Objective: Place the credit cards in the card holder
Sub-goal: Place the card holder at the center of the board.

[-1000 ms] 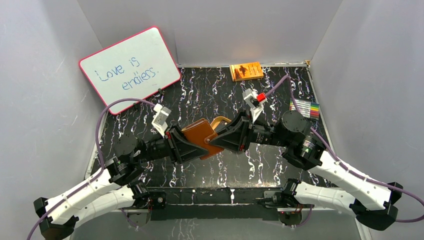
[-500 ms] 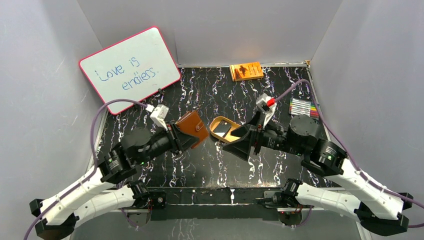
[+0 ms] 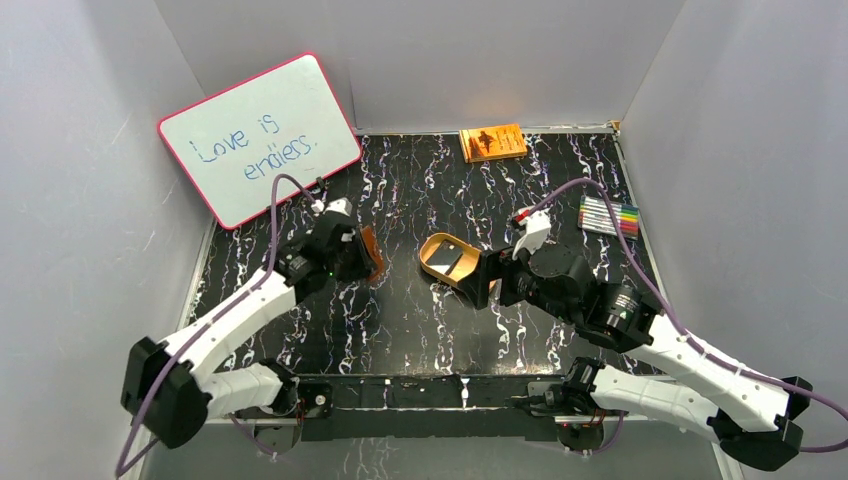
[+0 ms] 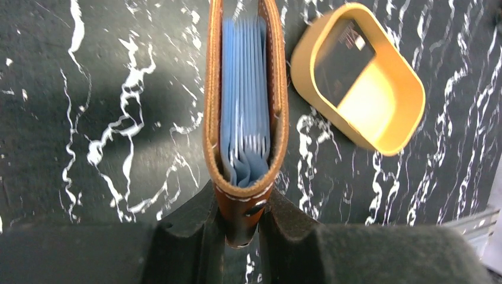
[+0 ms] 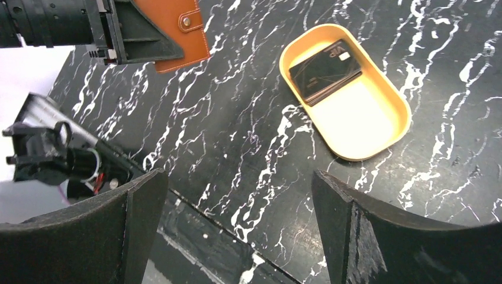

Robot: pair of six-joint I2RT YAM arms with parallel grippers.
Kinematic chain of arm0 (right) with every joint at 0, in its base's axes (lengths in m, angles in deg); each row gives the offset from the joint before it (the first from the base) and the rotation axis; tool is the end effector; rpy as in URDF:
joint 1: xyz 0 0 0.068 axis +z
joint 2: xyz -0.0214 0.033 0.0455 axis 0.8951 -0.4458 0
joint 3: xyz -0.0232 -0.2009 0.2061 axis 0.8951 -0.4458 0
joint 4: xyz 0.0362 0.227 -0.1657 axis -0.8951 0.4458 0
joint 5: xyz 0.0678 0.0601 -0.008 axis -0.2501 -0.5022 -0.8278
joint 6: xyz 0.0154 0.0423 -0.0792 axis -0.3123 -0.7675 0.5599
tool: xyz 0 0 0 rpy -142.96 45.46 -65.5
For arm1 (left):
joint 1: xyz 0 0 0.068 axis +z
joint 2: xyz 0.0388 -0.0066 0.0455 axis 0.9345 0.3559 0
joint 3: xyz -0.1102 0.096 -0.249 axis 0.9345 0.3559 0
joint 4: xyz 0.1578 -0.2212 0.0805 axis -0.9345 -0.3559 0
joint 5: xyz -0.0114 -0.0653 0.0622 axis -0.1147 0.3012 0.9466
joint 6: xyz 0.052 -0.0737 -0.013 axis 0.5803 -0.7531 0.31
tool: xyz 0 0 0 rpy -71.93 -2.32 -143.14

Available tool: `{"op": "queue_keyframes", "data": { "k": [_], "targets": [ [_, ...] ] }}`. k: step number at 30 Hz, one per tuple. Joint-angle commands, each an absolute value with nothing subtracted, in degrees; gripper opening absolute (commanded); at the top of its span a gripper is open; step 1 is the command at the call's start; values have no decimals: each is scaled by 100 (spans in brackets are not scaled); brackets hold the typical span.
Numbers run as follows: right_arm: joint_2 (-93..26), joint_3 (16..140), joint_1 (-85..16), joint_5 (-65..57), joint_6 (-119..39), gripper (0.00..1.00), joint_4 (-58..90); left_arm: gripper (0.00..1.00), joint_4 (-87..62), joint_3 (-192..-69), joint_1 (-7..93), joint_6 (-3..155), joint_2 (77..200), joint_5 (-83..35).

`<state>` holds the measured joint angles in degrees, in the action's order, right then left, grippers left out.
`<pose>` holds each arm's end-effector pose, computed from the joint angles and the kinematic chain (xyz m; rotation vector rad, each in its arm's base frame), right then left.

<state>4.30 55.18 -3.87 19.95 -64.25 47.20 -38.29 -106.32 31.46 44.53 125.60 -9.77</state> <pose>0.1262 0.1700 0.3529 -0.3047 1.9923 0.7640 0.2334 -0.1694 0.2554 -0.1586 2.3151 -0.6216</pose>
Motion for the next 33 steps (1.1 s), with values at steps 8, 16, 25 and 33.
{"op": "queue_keyframes", "data": {
  "k": [8, 16, 25, 33],
  "targets": [
    [331, 5491, -376, 3328, -6535, 99, 5142, 0, -2601, -11035, 4983, 4513, 13979, -2928],
    [703, 5189, -378, 2551, -6441, 98, 5224, 0, -2949, -11530, 5162, 5163, 14648, -3639],
    [902, 5055, -376, 2369, -6410, 99, 5121, 0, -2529, -11016, 5164, 5005, 14814, -4252],
    [863, 5064, -380, 2261, -6420, 98, 4979, 0, -1873, -10911, 5158, 4554, 15157, -4785]
  ]
}}
